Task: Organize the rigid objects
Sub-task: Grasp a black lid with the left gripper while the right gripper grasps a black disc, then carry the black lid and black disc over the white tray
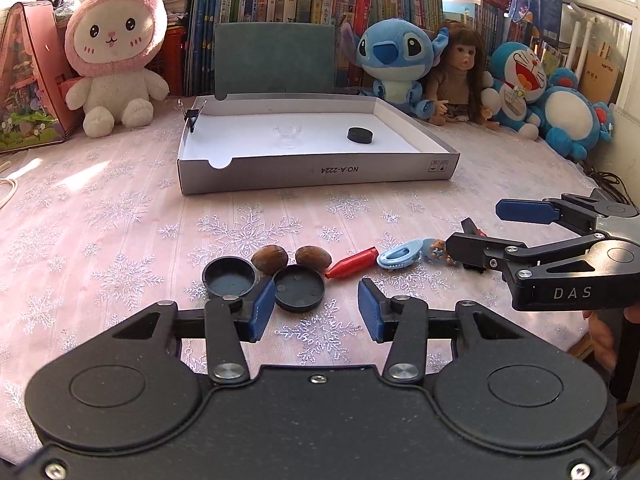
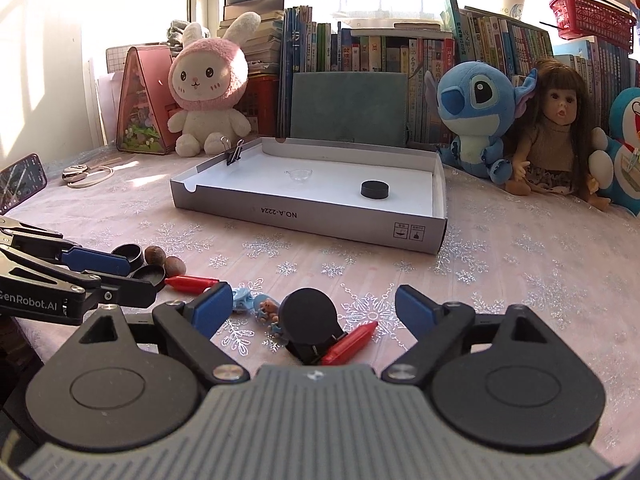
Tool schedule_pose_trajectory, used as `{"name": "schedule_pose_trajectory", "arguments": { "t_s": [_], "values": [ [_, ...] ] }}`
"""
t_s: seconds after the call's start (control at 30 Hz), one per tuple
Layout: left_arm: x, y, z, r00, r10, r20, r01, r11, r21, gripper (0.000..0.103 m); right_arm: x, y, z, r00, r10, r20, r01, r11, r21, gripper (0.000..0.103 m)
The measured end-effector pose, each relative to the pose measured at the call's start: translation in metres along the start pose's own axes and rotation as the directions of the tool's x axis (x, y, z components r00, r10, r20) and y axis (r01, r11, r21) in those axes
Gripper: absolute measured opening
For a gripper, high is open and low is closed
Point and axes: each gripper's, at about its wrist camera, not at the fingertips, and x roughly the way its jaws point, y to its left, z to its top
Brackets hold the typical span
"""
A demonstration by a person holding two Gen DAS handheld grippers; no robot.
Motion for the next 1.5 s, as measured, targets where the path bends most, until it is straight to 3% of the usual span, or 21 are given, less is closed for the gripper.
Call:
{"name": "schedule_pose_trajectory", "arguments": {
  "t_s": [0.2,0.47,0.73,0.9,1.3,1.5],
  "values": [
    [0.005,0.003,-0.001,1.0,0.009,-0.008,-0.009,1.0,-0.011,0.044,-0.002,0.001,-0.002,1.0,-0.019,0.021,0.018,1.0,0.018,0.065],
    [0.01,0.005,-0.001,1.0,0.031,0.0,-0.031,0.999,-0.015,0.05,-0.002,0.002,-0.004,1.0,-0.018,0.015,0.018,1.0,0.025,0.047],
    [0.012,0.002,-0.003,0.999,0.043,0.007,-0.043,0.999,-0.003,0.048,0.002,0.003,-0.006,0.999,-0.031,-0.004,0.032,0.999,0.026,0.043],
    [0.01,-0.001,-0.002,0.998,0.059,0.009,-0.059,0.998,0.003,0.029,0.001,0.005,-0.006,0.999,-0.038,0.005,0.038,0.999,0.02,0.038],
    [-0.004,-0.008,0.01,0.998,0.042,0.054,-0.044,0.998,0.034,0.029,-0.002,0.003,0.002,0.999,-0.05,0.022,0.049,0.998,0.036,0.038],
    [-0.004,0.0,0.03,0.995,0.066,0.071,-0.068,0.997,0.026,0.029,0.003,-0.001,0.019,0.995,-0.102,0.005,0.102,0.994,0.036,0.038]
  ]
}}
